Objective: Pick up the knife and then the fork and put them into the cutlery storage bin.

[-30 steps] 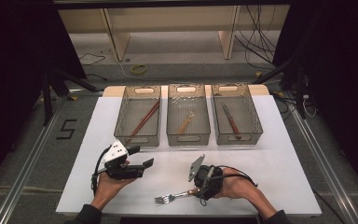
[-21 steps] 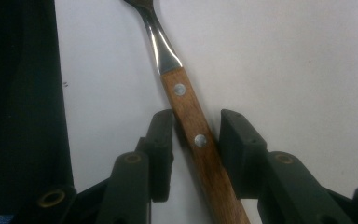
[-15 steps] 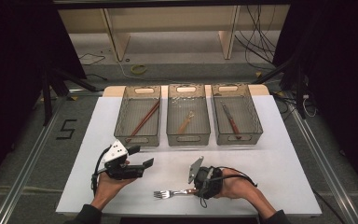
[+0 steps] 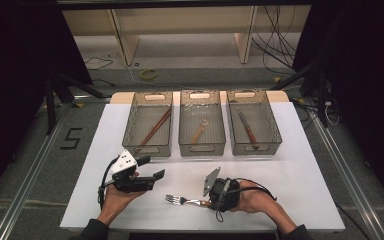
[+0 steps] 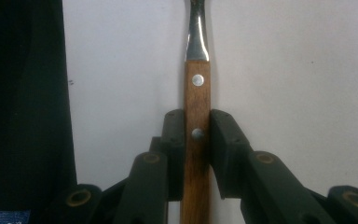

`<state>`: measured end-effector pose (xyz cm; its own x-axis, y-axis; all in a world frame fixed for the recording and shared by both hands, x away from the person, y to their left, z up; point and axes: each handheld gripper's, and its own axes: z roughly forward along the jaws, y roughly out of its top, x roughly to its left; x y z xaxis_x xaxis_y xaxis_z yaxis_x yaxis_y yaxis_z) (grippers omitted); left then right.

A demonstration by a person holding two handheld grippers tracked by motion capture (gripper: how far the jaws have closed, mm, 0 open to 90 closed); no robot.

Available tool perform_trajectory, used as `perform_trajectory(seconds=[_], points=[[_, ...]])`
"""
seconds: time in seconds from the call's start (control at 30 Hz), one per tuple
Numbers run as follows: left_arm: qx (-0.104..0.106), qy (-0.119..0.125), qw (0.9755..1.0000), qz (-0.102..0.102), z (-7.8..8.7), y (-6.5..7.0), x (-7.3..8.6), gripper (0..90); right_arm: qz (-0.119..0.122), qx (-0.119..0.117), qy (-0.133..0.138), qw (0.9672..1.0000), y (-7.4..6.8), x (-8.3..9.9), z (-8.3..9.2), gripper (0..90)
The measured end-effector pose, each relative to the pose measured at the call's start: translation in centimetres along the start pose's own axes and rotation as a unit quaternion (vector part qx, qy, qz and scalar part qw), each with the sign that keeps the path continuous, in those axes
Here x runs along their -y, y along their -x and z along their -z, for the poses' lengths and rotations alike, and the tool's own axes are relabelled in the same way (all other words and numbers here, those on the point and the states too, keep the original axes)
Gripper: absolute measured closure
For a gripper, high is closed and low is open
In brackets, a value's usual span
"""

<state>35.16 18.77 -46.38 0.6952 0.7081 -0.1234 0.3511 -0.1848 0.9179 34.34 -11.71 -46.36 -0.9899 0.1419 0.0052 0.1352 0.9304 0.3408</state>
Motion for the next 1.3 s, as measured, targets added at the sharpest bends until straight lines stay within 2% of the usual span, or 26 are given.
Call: perform_trajectory(seconds=[0.17, 0.37, 0.8, 1.3], points=[[0.0, 0.001, 1.0, 0.0, 0.0, 0.0, 0.0, 22.6, -0.009, 0.009, 0.01, 0.9999, 0.3, 0.1, 0.3, 77.1], [-0.001, 0.002, 1.0, 0.001, 0.0, 0.0, 0.0, 22.4, -0.038, 0.023, 0.037, 0.9984, 1.2, 0.7, 1.0, 77.1], [-0.003, 0.004, 1.0, 0.001, 0.1, 0.0, 0.0, 22.2, -0.089, 0.054, 0.071, 0.992, 2.8, 1.9, 2.8, 77.1], [-0.004, 0.005, 1.0, 0.0, 0.1, -0.1, 0.0, 22.2, -0.114, 0.077, 0.091, 0.9862, 3.9, 2.8, 4.4, 77.1]])
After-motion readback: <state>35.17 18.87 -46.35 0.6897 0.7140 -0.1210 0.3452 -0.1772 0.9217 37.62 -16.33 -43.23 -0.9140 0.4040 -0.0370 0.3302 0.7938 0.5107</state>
